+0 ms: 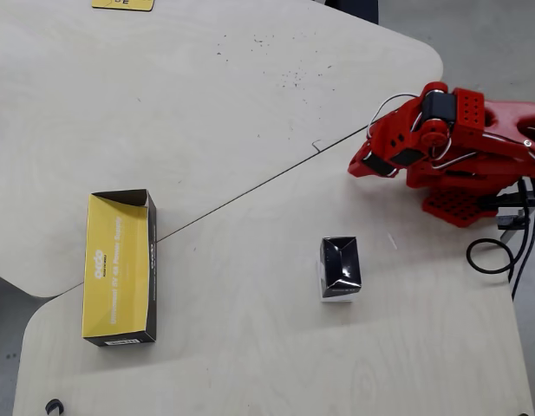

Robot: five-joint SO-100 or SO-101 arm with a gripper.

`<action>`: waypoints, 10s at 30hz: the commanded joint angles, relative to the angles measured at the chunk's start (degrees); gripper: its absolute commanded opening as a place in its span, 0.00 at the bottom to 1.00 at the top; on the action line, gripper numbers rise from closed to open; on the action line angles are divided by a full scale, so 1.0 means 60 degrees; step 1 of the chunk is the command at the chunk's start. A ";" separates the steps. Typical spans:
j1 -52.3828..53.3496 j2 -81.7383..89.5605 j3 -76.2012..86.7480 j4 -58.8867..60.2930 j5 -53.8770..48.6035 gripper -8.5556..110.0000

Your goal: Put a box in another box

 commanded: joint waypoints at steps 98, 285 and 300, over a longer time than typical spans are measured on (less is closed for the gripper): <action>-0.7734 -1.1836 -0.9902 -0.3179 -0.5815 0.47; -0.4043 -2.2676 -2.2793 -0.4878 0.9800 0.39; -0.4717 -1.8706 -2.0493 -0.2417 0.7104 0.40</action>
